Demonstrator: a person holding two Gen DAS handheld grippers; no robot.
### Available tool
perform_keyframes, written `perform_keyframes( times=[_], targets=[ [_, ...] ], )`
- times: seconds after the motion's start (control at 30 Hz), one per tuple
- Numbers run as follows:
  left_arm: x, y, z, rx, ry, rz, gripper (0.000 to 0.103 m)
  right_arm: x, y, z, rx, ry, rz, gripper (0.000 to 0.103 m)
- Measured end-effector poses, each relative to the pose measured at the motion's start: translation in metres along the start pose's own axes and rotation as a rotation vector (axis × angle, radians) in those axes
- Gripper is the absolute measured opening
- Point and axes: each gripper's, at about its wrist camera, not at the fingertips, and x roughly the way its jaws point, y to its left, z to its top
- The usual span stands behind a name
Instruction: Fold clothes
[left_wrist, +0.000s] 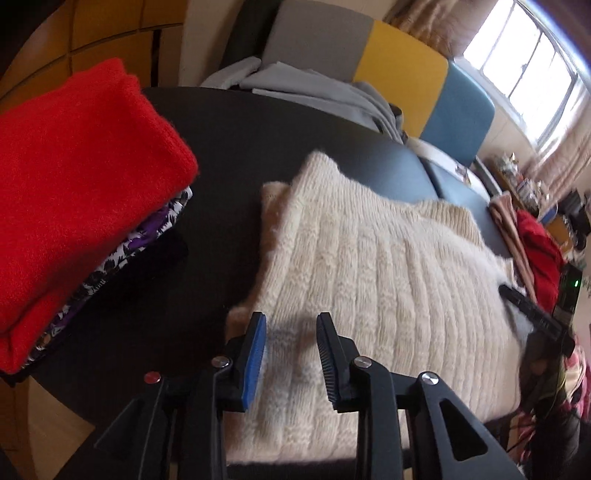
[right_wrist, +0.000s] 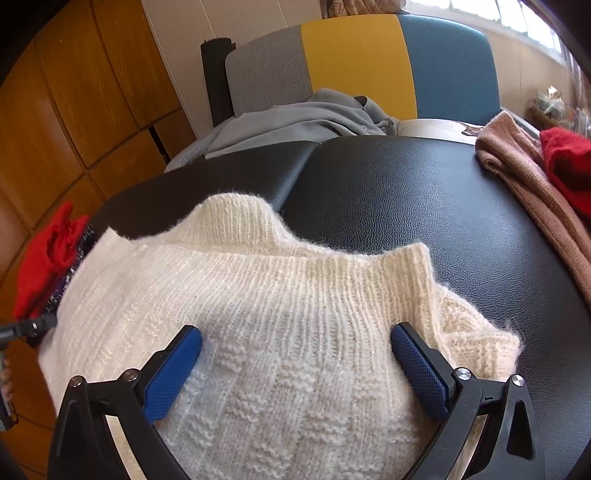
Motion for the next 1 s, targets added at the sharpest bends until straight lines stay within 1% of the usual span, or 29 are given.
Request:
perform_keyframes(
  times=[0.1, 0.23, 0.37, 0.47, 0.57, 0.6, 0.73, 0.87, 0.9, 0.97, 1.0],
  targets=[
    [0.004, -0.005, 0.001, 0.012, 0.016, 0.020, 0.029, -0.001, -0.002, 0.000, 0.008, -0.009, 0.015, 0.103],
    [0.001, -0.007, 0.000, 0.030, 0.017, 0.031, 0.030, -0.001, -0.002, -0.001, 0.013, -0.012, 0.020, 0.103],
    [-0.007, 0.002, -0.007, 0.037, 0.017, 0.045, 0.031, -0.001, 0.000, -0.001, 0.008, -0.009, 0.011, 0.103],
    [-0.013, 0.014, -0.011, 0.033, 0.018, 0.026, 0.036, 0.000, 0.002, -0.001, -0.002, -0.002, -0.004, 0.103],
    [-0.017, 0.024, -0.013, 0.023, 0.001, -0.024, 0.038, 0.000, 0.002, -0.001, -0.003, -0.001, -0.005, 0.103],
    [-0.019, 0.027, -0.014, 0.015, -0.004, -0.052, 0.039, -0.001, 0.001, -0.001, 0.000, -0.001, 0.000, 0.103],
    [-0.023, 0.038, -0.019, -0.014, -0.006, -0.183, 0.049, -0.002, -0.001, -0.001, 0.006, -0.004, 0.012, 0.103],
    [-0.025, 0.046, -0.016, -0.002, -0.006, -0.283, 0.051, -0.002, -0.001, -0.001, 0.002, -0.003, 0.009, 0.103],
    [-0.024, 0.048, -0.015, 0.003, -0.005, -0.307, 0.051, -0.002, -0.001, -0.001, 0.001, -0.003, 0.009, 0.103],
    [-0.019, 0.052, -0.012, 0.008, 0.007, -0.335, 0.055, -0.002, -0.001, -0.001, -0.001, -0.002, 0.006, 0.103],
    [-0.017, 0.055, -0.010, 0.009, 0.018, -0.348, 0.055, -0.002, 0.000, -0.001, -0.003, -0.001, 0.003, 0.103]
  ],
)
